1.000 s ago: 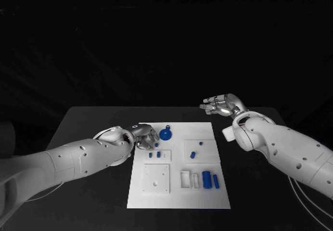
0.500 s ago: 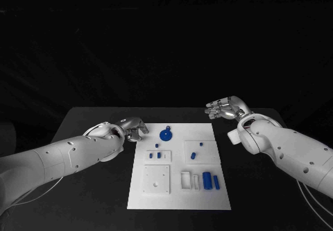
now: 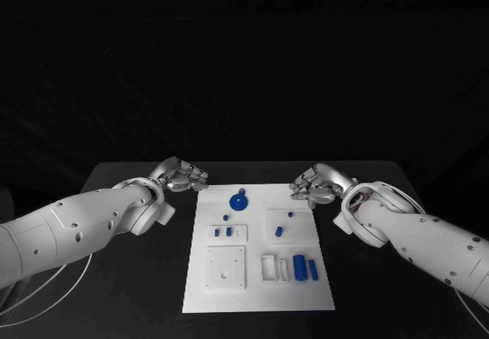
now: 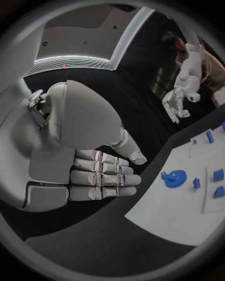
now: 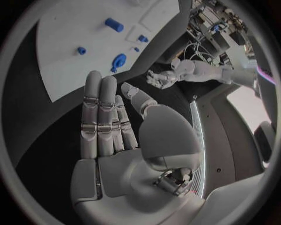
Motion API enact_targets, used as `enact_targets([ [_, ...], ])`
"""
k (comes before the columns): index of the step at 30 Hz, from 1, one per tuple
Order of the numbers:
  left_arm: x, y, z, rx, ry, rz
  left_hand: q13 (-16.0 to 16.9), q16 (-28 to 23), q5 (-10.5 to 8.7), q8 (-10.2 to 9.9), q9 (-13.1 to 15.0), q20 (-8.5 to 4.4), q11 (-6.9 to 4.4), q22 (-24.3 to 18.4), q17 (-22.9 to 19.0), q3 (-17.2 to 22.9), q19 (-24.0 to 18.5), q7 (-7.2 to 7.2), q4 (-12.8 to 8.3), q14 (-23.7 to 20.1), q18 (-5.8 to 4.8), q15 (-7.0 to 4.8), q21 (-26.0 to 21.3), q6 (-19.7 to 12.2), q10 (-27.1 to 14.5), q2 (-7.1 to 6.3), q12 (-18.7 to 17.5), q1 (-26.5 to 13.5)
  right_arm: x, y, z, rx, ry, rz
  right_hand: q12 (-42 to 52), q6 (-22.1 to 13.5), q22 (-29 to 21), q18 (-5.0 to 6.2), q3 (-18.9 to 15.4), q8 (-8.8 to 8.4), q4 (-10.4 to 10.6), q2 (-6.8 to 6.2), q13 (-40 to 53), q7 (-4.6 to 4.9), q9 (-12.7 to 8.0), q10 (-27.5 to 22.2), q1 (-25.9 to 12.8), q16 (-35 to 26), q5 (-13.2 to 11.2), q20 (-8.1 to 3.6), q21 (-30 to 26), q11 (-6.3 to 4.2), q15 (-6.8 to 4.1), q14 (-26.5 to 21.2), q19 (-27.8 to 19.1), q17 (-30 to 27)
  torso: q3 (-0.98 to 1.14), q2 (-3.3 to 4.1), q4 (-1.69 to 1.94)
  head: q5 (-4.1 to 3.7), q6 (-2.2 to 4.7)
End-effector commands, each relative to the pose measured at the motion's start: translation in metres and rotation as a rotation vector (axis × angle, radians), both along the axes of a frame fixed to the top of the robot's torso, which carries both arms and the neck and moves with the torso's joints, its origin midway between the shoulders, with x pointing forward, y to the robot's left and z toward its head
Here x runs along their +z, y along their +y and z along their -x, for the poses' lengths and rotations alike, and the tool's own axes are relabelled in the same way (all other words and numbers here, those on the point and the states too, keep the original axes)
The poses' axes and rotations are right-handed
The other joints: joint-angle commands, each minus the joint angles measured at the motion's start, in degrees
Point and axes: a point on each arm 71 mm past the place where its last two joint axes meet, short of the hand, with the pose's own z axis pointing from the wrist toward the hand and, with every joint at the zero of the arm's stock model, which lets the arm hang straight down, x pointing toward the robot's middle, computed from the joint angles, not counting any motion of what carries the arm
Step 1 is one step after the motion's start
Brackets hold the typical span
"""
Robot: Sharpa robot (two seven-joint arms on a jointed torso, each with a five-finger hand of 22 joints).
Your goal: Assemble the parts on the task board
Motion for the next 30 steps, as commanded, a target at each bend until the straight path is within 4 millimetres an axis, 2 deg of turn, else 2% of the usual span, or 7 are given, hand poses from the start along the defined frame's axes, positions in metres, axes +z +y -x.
enact_targets([
  [1,0.004,-0.006,0.005,-0.012,0.034,0.203,0.1,-5.4,-0.10,0.1,0.0,1.20,0.48,-4.1,0.0,-0.8,-1.2,-0.20,0.2,-0.1,-0.82,1.20,-1.0,-0.4,-1.8,-0.05,0.0,-0.7,-0.008,0.005,0.006,0.015,-0.071,0.283,-0.1,0.5,1.7,0.70,1.2,-0.27,0.1,-1.09,0.0,-0.08,0.0,-1.6,0.0,2.6,-2.2,0.14,1.9,0.32,-0.19,1.8,0.6,2.2,-0.16,-0.28,-0.16,-0.58,0.15],
  [6,0.007,-0.013,0.011,-0.021,0.041,0.263,0.0,-14.3,1.02,0.2,0.0,2.09,1.04,-12.9,0.2,-2.2,-0.8,-0.01,-0.2,2.4,-0.27,2.01,-0.9,-0.5,-3.1,0.26,-0.1,-0.2,-0.019,0.012,0.012,-0.006,-0.121,0.389,-0.2,-0.8,3.7,0.81,2.3,-0.31,0.6,-3.12,0.0,-0.03,-0.1,-4.1,0.1,5.0,-5.9,0.53,3.1,0.90,0.16,0.5,0.0,4.6,-0.36,-0.46,-0.28,-0.86,0.17],
  [10,0.008,-0.017,0.013,-0.028,0.038,0.282,0.0,-17.1,1.86,0.2,0.0,2.25,1.09,-15.2,0.3,-2.2,-0.7,-0.10,-1.1,2.9,-0.10,2.27,-0.8,-0.4,-3.4,0.76,-0.2,0.0,-0.026,0.018,0.014,-0.016,-0.143,0.435,-0.1,-1.2,5.1,1.01,2.8,-0.29,1.9,-4.25,0.0,0.01,-0.1,-4.7,1.2,5.8,-7.4,0.66,3.4,1.00,0.24,0.2,-0.1,5.6,-0.41,-0.47,-0.24,-0.81,0.32],
  [14,0.009,-0.020,0.015,-0.034,0.035,0.295,0.0,-17.1,1.89,0.2,0.0,2.31,1.11,-17.1,0.3,-2.5,-0.5,-0.06,-1.6,2.6,-0.12,2.35,-0.7,-0.3,-3.3,1.04,-0.2,-0.3,-0.034,0.024,0.015,-0.031,-0.163,0.469,-0.2,-1.5,6.8,1.15,4.5,-0.23,3.2,-5.63,0.0,-0.03,0.0,-4.8,1.9,6.2,-8.6,0.69,3.4,0.99,0.27,0.0,-0.2,6.0,-0.41,-0.41,-0.14,-0.99,0.38],
  [18,0.009,-0.021,0.015,-0.038,0.035,0.308,0.0,-17.2,2.14,0.2,0.0,2.36,1.09,-17.9,0.2,-2.6,-0.3,0.00,-2.0,2.0,0.01,2.55,-0.6,-0.2,-3.1,1.28,-0.1,-0.3,-0.040,0.028,0.014,-0.047,-0.183,0.482,-0.2,-1.8,7.8,1.33,5.6,-0.30,3.4,-6.20,0.0,0.40,-0.1,-4.9,2.4,6.8,-10.0,0.62,3.6,1.12,0.24,0.4,0.2,6.4,-0.36,-0.39,-0.15,-0.80,0.38],
  [19,0.009,-0.021,0.015,-0.038,0.034,0.310,0.0,-17.3,2.22,0.2,0.0,2.40,1.10,-18.0,0.1,-2.5,-0.3,-0.02,-2.1,1.5,0.04,2.72,-0.6,-0.2,-3.1,1.36,-0.2,-0.3,-0.041,0.029,0.013,-0.050,-0.187,0.484,-0.2,-1.7,9.2,1.53,7.6,-0.28,3.8,-7.07,0.0,0.39,-0.1,-4.9,2.0,8.1,-10.0,0.70,4.2,1.12,0.31,-0.1,0.0,7.3,-0.34,-0.40,-0.13,-0.75,0.38],
  [30,0.011,-0.021,0.015,-0.019,0.019,0.353,0.0,-17.3,2.41,0.2,0.0,2.78,1.17,-18.4,0.2,-2.5,-0.5,0.02,-2.5,0.8,0.47,2.97,-0.6,-0.1,-3.2,1.58,-0.1,-0.4,-0.054,0.040,0.010,-0.056,-0.195,0.481,-0.2,-1.6,14.1,1.81,11.6,-0.29,4.4,-7.57,-0.1,0.53,-0.1,-4.5,2.1,9.2,-11.3,0.70,3.8,1.11,0.25,-0.4,-0.5,7.6,-0.33,-0.41,-0.17,-0.33,0.14],
])
